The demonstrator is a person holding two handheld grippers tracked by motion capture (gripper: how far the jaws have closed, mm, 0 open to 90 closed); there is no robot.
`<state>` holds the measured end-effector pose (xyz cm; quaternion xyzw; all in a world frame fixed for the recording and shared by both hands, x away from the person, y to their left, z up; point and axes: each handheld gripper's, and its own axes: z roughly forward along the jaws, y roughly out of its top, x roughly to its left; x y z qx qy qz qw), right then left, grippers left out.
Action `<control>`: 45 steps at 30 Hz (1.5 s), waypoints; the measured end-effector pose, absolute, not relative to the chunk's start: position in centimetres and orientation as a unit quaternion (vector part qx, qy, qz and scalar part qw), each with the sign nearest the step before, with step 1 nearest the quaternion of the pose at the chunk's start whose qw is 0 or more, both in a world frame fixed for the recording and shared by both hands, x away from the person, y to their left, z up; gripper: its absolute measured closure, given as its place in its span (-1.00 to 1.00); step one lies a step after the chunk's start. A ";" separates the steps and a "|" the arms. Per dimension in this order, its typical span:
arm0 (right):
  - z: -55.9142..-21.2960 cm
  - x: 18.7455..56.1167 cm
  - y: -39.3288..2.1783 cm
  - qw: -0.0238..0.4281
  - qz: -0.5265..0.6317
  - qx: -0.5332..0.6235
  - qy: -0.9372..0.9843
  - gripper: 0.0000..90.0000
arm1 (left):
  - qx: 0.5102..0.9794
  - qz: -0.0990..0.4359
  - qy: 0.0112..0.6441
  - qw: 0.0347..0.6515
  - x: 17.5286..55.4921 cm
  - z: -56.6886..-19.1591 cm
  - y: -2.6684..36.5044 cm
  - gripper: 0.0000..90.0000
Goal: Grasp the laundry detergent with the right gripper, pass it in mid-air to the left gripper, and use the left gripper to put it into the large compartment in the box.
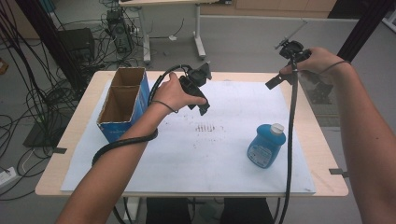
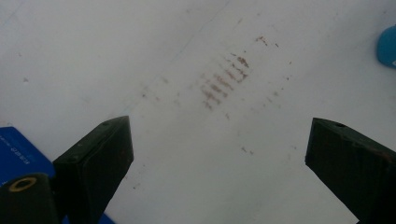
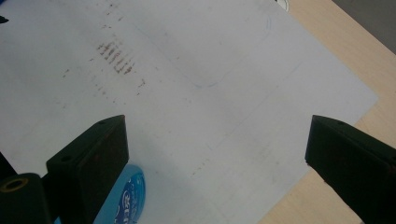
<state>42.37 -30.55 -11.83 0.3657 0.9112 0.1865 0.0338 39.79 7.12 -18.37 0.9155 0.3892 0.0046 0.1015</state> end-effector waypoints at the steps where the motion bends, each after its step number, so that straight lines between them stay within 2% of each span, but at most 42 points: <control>1: -11.8 42.4 -30.6 0.034 0.187 0.366 0.911 -0.86 | 0.915 0.005 0.389 0.102 39.8 -18.4 7.1 -0.82; 45: -11.1 38.4 -35.8 0.054 0.172 0.395 0.901 -0.86 | 0.911 -0.007 0.397 0.112 39.5 -18.7 7.8 -0.82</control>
